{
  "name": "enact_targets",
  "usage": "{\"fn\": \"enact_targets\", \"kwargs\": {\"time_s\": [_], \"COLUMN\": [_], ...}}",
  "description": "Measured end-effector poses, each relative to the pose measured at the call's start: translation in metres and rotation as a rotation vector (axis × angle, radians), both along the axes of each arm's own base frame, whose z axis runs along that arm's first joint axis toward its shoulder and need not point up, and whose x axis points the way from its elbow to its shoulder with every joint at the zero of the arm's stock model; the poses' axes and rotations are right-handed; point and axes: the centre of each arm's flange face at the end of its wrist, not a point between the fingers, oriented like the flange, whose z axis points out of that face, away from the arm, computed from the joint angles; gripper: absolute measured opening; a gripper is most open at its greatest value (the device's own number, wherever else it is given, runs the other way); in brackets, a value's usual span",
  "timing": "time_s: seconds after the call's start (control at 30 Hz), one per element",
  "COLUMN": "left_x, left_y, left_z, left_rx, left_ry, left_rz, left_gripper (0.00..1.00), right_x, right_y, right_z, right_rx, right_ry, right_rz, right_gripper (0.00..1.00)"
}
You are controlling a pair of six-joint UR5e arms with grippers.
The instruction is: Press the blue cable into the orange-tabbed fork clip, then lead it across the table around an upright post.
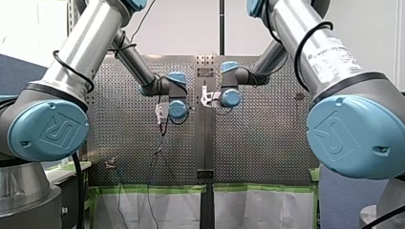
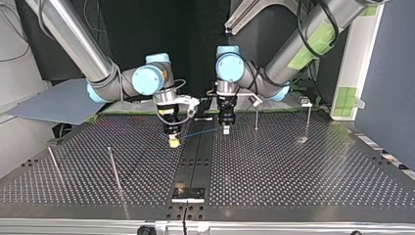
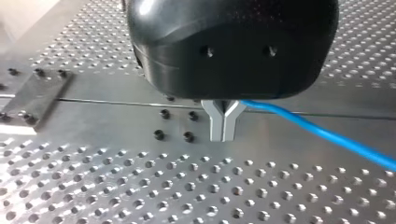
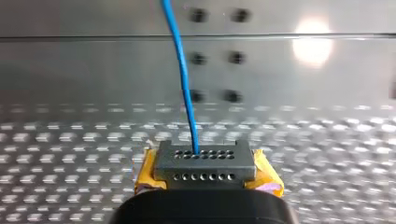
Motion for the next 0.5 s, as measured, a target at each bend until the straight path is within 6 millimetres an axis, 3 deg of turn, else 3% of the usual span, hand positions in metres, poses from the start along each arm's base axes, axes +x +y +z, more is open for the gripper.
{"fn": "enact_targets", "kwargs": {"time_s": [0.13,0.5], "left_x": [0.005,0.01], "left_y": [-0.003,-0.01], "left_z": [0.008,0.049], "left_rx": [-0.015,-0.05], "left_ry": [-0.002,-0.025], "left_rz": [0.0,0.003], "left_gripper": [0.0,0.0], "right_x": [-0.004,-0.011], "right_y": [0.003,0.009], "right_z": [0.028,0.071], "right_rx": [-0.031,-0.077], "right_ry": [-0.023,-0.06], "right_rz": [-0.001,-0.001], "right_gripper": [0.0,0.0]}}
